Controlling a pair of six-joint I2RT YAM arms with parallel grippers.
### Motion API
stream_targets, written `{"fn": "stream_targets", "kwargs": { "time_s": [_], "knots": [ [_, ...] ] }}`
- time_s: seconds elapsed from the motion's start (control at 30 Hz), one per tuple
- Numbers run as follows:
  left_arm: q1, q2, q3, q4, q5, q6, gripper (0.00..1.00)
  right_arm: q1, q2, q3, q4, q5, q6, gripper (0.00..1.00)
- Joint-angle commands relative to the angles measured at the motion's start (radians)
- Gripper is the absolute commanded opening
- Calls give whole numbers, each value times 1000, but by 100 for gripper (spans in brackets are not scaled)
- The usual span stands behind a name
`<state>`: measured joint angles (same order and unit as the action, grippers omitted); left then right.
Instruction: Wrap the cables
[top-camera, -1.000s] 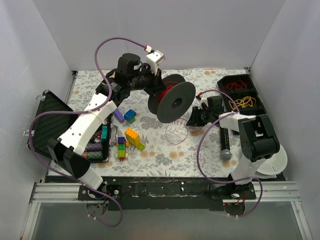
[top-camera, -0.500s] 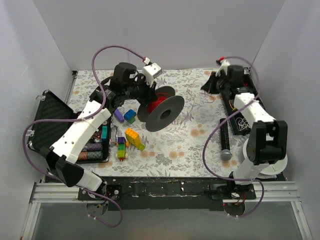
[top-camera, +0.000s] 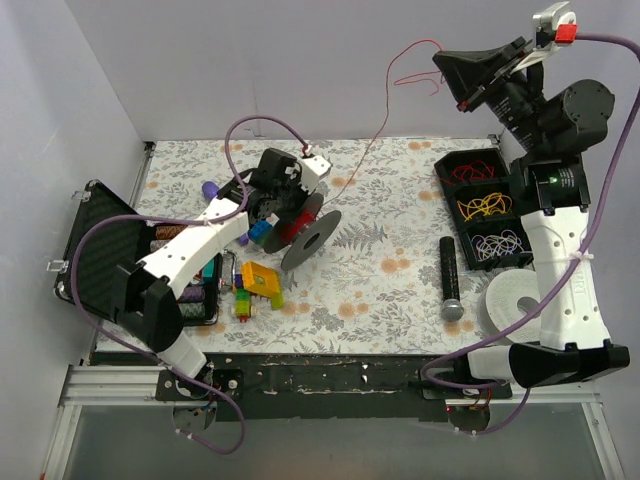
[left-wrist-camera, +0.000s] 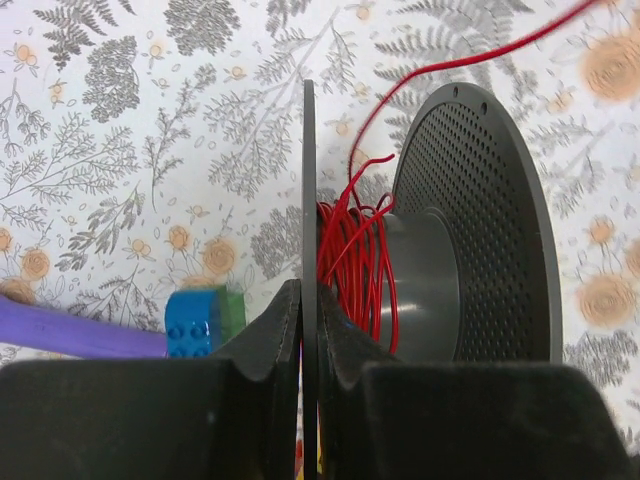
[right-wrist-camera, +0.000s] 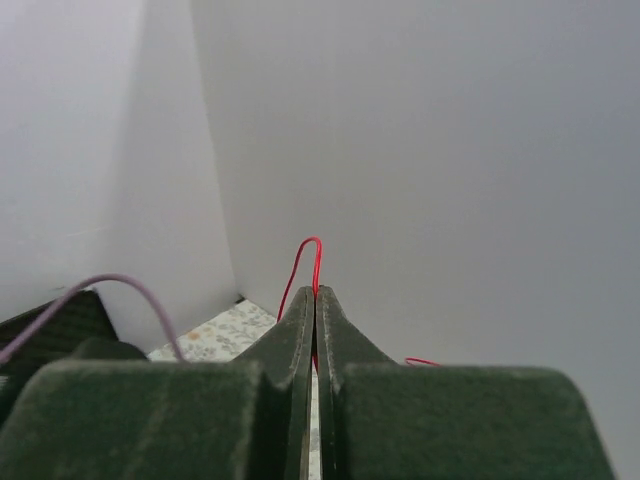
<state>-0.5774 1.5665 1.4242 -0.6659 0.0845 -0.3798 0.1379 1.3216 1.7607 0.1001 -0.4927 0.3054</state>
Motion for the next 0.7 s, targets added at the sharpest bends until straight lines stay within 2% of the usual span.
{"fn": "stream_targets", "kwargs": {
  "time_s": [0.0,0.17,0.3,0.53,0.67],
  "knots": [
    [4,62,116,157,-71,-92,0,58,24,29,17,-83,101,1],
    [7,153,231,209,-60,-203,0,120,18,83,-26,-89,150,1],
    [11,211,284,270,-104,-272,0,189,-7,45,3,-89,207,1],
    [117,338,479,324,-153,-487,0,420,-62,-87,42,-81,230,1],
    [162,388,567,376,-218,-518,0,538,-96,-180,35,-116,225,1]
  ]
}}
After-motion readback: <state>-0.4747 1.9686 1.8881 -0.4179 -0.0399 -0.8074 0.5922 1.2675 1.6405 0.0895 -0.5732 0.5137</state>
